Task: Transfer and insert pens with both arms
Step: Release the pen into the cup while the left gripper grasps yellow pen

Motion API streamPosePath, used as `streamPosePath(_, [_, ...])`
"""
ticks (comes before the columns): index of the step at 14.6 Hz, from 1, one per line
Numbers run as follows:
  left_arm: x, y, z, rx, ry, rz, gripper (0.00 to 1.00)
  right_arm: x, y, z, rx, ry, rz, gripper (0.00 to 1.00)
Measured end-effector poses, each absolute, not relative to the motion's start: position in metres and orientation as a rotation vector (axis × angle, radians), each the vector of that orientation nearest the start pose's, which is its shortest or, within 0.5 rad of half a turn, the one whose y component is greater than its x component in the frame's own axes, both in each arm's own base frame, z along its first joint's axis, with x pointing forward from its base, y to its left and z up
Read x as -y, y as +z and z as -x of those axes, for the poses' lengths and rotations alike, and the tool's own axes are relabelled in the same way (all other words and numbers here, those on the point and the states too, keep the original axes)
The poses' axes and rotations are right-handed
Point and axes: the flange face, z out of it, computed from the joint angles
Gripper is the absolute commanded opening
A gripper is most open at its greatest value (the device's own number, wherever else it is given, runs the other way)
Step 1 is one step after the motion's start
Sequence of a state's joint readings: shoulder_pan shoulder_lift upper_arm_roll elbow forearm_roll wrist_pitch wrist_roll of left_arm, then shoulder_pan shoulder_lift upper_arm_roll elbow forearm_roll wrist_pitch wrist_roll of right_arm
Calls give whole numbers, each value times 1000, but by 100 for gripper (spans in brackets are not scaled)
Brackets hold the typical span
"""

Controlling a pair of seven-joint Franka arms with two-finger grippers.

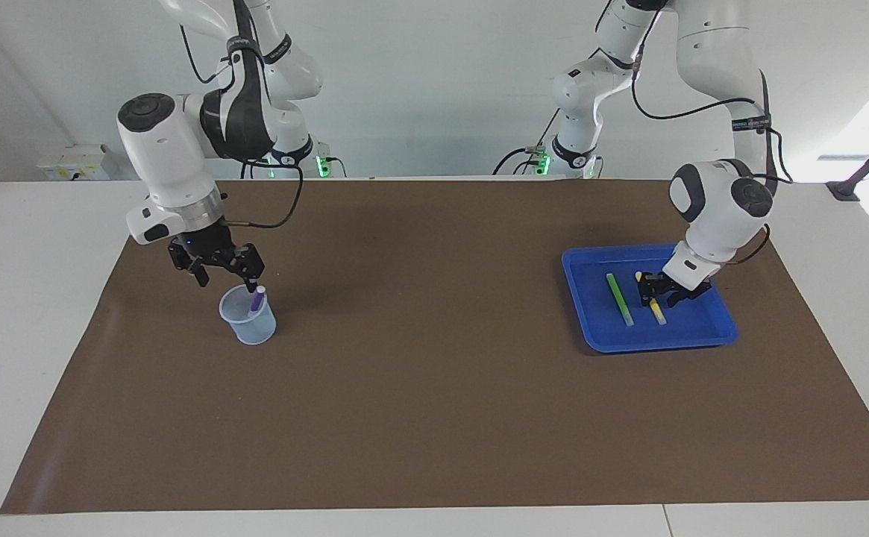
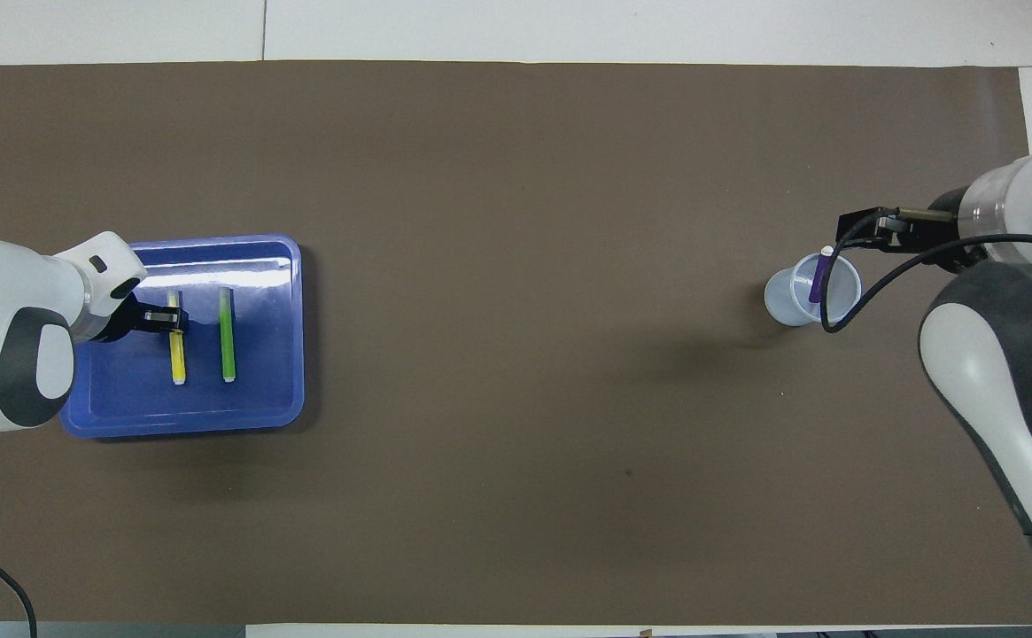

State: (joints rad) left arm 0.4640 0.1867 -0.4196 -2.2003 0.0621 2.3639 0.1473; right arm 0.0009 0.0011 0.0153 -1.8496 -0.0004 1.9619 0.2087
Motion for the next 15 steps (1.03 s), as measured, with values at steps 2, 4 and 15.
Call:
streamPosePath(2, [-27,305,-548,-223,4,3166,0,-8,554,-574,-304,-136,3114,100])
streamPosePath(4, [-27,305,-548,-222,4,3166,0,-5,577,-570,-313,-88,3119,100])
streamPosePath(15, [-21,388,-579,131,247,3192,0,0,610,-543,-209,73,3143,100])
